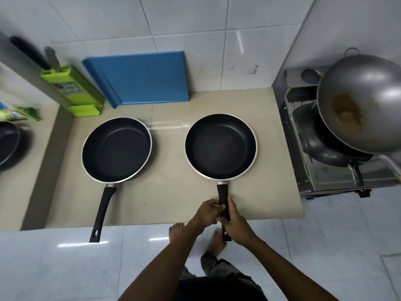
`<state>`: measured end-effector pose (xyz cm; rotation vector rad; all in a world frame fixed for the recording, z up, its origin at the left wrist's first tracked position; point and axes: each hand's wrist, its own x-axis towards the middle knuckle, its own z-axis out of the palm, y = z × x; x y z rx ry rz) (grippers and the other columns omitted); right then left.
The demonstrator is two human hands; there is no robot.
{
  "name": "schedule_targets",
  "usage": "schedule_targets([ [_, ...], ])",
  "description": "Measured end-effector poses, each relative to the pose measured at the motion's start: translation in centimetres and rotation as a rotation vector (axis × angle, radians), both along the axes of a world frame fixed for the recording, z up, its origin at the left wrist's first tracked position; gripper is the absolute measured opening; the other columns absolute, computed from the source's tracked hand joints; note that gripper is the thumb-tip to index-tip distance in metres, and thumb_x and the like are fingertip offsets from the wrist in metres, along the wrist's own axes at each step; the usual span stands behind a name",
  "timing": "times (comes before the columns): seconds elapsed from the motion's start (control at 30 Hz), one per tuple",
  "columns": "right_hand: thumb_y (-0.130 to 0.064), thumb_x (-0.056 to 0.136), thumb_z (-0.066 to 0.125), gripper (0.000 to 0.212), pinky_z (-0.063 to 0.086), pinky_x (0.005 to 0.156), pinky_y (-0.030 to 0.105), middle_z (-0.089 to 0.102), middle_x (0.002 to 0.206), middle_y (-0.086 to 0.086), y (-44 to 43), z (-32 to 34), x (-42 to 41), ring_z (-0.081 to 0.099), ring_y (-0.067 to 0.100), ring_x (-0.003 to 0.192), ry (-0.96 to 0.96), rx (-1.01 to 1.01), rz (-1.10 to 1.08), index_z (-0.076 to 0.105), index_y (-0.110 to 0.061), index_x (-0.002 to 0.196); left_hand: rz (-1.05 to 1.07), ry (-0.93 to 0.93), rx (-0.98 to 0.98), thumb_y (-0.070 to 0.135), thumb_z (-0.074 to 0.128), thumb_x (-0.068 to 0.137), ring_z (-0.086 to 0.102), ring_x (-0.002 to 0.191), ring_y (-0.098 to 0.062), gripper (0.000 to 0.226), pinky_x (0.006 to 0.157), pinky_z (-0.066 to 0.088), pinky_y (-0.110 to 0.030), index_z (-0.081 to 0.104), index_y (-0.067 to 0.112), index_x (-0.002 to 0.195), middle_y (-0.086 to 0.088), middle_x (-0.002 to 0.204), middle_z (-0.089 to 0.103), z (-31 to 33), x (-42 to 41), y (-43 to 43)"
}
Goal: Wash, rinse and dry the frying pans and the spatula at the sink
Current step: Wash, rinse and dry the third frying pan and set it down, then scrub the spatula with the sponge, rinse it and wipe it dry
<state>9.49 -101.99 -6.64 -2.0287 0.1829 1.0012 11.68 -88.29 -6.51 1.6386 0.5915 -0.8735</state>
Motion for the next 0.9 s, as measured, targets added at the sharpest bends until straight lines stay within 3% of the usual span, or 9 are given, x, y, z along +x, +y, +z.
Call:
schedule_targets([
  [0.13, -0.022, 0.106, 0.051, 0.079, 0.051, 0.099, 0.037, 0.053, 0.147, 0.012, 0.2, 0.0, -0.2, 0.062, 0.028, 0.121, -0.003, -0.038, 0.006, -0.004, -0.030, 0.161, 0.029, 0.018, -0.021, 0.021, 0.059, 0.104, 0.066, 0.088, -0.024, 0.014, 0.074, 0.052, -0.034, 0.065, 0.009, 0.108, -0.010, 0.094, 0.068, 0.1, -0.5, 0.1],
  [0.23, -0.020, 0.105, 0.052, 0.079, 0.048, 0.104, 0.039, 0.049, 0.152, 0.012, 0.3, 0.2, -0.1, 0.058, 0.030, 0.128, 0.000, -0.048, 0.013, -0.003, -0.028, 0.161, -0.017, -0.026, -0.006, 0.022, 0.061, 0.103, 0.069, 0.092, -0.028, 0.014, 0.078, 0.054, -0.038, 0.063, 0.011, 0.112, -0.010, 0.098, 0.069, 0.2, -0.7, 0.2],
  [0.37, -0.031, 0.105, 0.049, 0.072, 0.050, 0.106, 0.041, 0.051, 0.150, 0.010, 0.3, 0.8, -0.1, 0.055, 0.028, 0.130, -0.055, -0.168, 0.094, 0.005, -0.025, 0.162, -0.223, -0.163, 0.164, 0.045, 0.054, 0.105, 0.067, 0.113, -0.023, 0.045, 0.089, 0.052, -0.027, 0.060, 0.010, 0.132, -0.010, 0.128, 0.070, 0.5, -1.6, 0.7],
  [0.43, -0.036, 0.105, 0.048, 0.066, 0.048, 0.107, 0.040, 0.047, 0.151, 0.010, 0.4, 1.6, -0.2, 0.049, 0.028, 0.134, -0.168, -0.325, 0.207, 0.015, -0.021, 0.161, -0.330, -0.250, 0.313, 0.058, 0.045, 0.103, 0.063, 0.122, -0.024, 0.059, 0.101, 0.050, -0.034, 0.057, 0.012, 0.139, -0.008, 0.137, 0.065, 0.7, -2.3, 1.4],
  [0.57, -0.038, 0.104, 0.048, 0.062, 0.044, 0.105, 0.036, 0.039, 0.154, 0.011, 1.6, 3.4, 0.1, 0.043, 0.029, 0.133, -0.412, -0.528, 0.373, 0.025, -0.019, 0.158, -0.584, -0.534, 0.673, 0.082, 0.001, 0.087, 0.053, 0.137, -0.021, 0.099, 0.111, 0.039, -0.041, 0.051, 0.022, 0.148, 0.001, 0.153, 0.054, 1.5, -3.9, 4.9],
  [0.63, -0.037, 0.102, 0.051, 0.061, 0.045, 0.103, 0.038, 0.041, 0.153, 0.013, 3.3, 4.4, 0.4, 0.046, 0.030, 0.130, -0.529, -0.574, 0.440, 0.033, -0.017, 0.156, -0.605, -0.632, 0.765, 0.084, -0.006, 0.084, 0.048, 0.142, -0.018, 0.105, 0.112, 0.036, -0.040, 0.048, 0.024, 0.151, 0.004, 0.157, 0.050, 2.1, -4.5, 7.9],
  [0.8, -0.039, 0.092, 0.066, 0.054, 0.047, 0.102, 0.052, 0.056, 0.143, 0.016, 11.6, 6.5, 1.2, 0.056, 0.038, 0.126, -0.748, -0.637, 0.571, 0.058, -0.016, 0.141, -0.524, -0.663, 0.895, 0.079, 0.018, 0.095, 0.043, 0.145, -0.016, 0.080, 0.115, 0.031, -0.041, 0.050, 0.029, 0.149, 0.006, 0.159, 0.046, 5.0, -6.3, 17.2],
  [0.9, -0.039, 0.094, 0.065, 0.054, 0.043, 0.107, 0.055, 0.054, 0.146, 0.016, 18.9, 8.1, 1.0, 0.052, 0.038, 0.132, -0.832, -0.605, 0.626, 0.056, -0.018, 0.142, -0.416, -0.676, 0.945, 0.077, 0.022, 0.095, 0.046, 0.143, -0.018, 0.077, 0.116, 0.034, -0.044, 0.053, 0.029, 0.147, 0.006, 0.157, 0.050, 6.7, -8.5, 24.0],
])
